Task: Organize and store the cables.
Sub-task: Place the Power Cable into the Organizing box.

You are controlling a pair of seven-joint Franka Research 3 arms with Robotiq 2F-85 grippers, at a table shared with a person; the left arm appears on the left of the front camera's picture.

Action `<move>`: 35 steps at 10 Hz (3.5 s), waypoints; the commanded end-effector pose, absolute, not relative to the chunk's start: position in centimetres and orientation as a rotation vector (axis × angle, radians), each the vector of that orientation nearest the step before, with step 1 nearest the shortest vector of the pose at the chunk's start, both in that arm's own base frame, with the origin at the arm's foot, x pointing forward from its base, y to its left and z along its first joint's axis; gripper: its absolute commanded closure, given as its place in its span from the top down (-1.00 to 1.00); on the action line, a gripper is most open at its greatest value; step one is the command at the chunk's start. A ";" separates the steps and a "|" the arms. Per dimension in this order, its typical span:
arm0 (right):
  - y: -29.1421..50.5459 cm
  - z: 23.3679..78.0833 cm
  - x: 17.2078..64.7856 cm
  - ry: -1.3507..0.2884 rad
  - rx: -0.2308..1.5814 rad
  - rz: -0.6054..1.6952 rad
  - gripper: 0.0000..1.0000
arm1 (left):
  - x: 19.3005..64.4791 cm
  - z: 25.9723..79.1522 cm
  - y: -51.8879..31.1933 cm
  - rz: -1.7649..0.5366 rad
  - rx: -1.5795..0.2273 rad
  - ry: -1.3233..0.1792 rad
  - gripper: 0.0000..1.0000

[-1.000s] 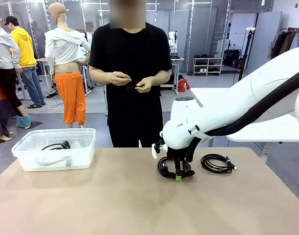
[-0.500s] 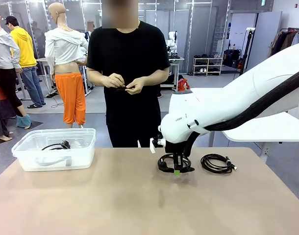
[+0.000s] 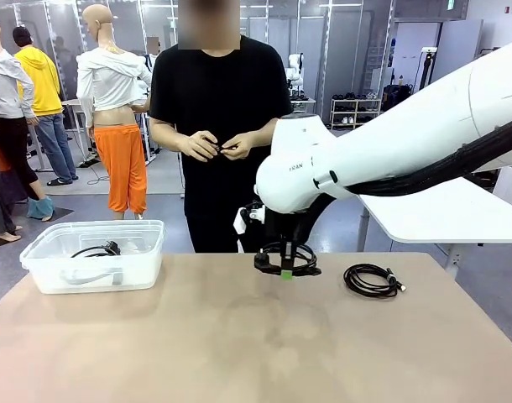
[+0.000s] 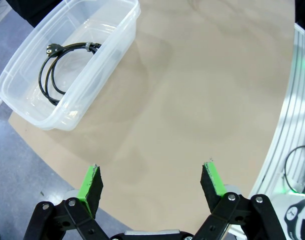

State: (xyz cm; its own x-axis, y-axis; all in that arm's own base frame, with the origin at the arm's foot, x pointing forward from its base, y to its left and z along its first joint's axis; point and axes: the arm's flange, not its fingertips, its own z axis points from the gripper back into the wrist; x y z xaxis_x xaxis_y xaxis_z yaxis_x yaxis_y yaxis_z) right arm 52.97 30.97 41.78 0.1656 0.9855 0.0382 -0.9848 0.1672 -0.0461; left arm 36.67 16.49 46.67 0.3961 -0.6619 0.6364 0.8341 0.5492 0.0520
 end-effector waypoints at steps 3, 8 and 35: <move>39.0 40.2 50.1 -0.101 0.064 1.391 -1.00 | 36.7 46.5 16.5 -0.976 -0.288 -0.685 0.99; 40.7 34.8 48.9 -0.072 0.092 1.387 -1.00 | 36.7 46.5 16.5 -0.976 -0.288 -0.685 0.99; -21.0 42.5 26.1 -1.017 0.530 0.960 1.00 | 35.6 49.7 -31.1 -1.537 -0.009 -0.282 0.99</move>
State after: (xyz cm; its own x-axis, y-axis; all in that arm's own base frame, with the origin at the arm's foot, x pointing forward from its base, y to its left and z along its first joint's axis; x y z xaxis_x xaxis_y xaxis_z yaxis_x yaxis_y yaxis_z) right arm 27.67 -20.83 43.68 0.2382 0.4509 0.8602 -0.8605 0.5087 -0.0284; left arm 33.76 -29.61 49.98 -0.0212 -0.9754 0.2193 0.9853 0.0168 0.1702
